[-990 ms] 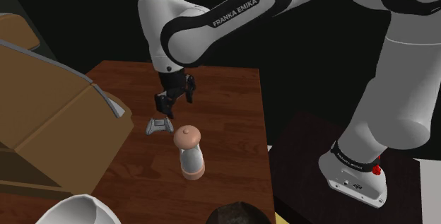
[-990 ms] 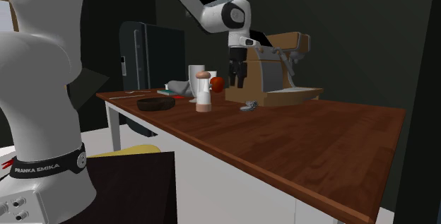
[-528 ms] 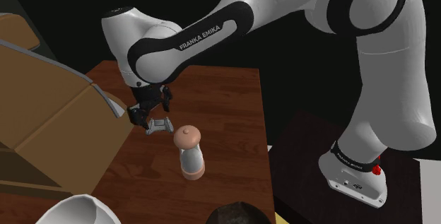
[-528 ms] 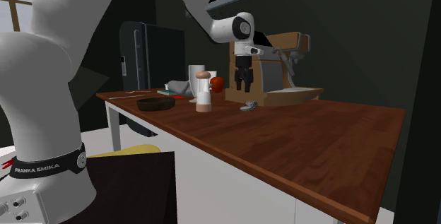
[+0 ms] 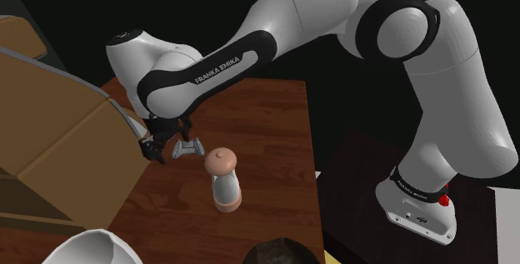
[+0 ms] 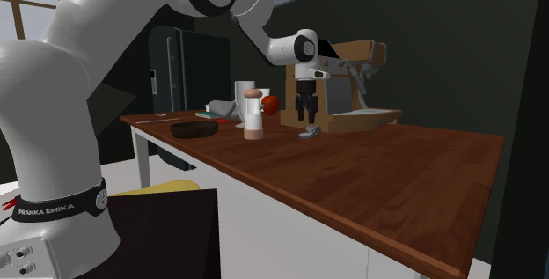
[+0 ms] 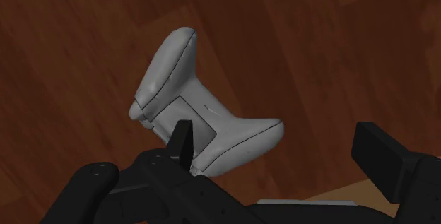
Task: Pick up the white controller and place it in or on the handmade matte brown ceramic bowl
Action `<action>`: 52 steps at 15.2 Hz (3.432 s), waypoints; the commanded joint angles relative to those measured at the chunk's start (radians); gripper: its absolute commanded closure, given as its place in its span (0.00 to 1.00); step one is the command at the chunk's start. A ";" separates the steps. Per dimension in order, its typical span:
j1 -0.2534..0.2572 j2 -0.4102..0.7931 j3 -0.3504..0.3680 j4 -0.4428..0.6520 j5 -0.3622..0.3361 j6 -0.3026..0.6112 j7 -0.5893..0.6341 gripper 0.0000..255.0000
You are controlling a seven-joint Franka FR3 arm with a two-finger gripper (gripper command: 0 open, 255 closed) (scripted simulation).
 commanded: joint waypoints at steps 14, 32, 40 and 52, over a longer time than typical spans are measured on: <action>-0.001 0.011 -0.003 -0.019 -0.005 0.030 0.003 1.00; -0.053 -0.138 -0.023 -0.363 -0.323 0.364 -0.379 0.00; -0.052 -0.132 -0.025 -0.361 -0.326 0.368 -0.378 0.00; -0.054 -0.140 -0.022 -0.359 -0.320 0.360 -0.384 1.00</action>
